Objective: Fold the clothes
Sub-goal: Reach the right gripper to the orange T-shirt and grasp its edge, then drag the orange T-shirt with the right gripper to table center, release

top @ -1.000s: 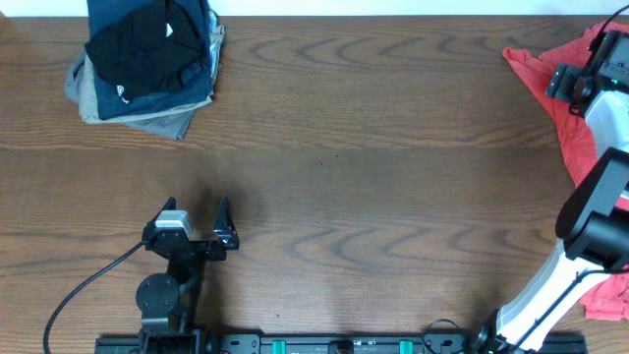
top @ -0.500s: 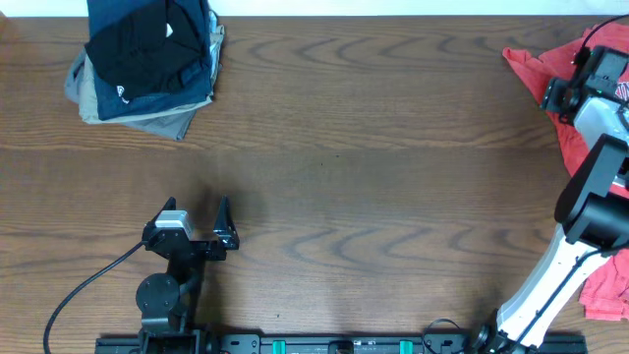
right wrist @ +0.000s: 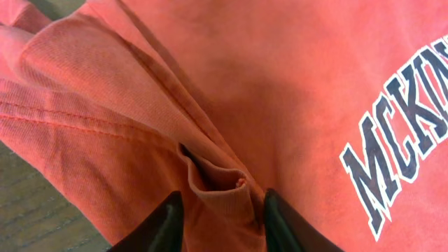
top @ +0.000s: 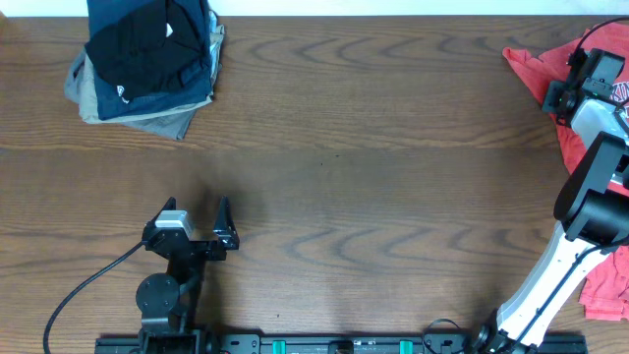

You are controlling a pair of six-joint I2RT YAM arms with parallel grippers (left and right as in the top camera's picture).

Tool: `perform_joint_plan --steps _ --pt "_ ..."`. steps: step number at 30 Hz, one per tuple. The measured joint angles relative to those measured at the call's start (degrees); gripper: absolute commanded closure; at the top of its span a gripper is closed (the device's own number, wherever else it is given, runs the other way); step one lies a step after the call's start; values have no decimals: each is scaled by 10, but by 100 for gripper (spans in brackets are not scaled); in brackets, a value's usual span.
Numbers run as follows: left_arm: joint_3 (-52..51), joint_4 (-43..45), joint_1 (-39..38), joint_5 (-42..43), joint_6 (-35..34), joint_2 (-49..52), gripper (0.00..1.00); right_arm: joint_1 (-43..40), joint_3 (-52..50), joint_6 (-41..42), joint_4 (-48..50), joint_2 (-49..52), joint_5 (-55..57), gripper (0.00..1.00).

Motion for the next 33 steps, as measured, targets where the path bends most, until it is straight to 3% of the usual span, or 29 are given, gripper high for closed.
perform_joint_plan --steps 10,25,33 --pt "0 0 0 0 0 0 2 0 0 -1 1 0 -1 99" --pt "0 0 0 0 0 0 2 6 0 15 -18 -12 0 99" --pt "0 0 0 0 0 0 2 67 0 22 -66 -63 -37 99"
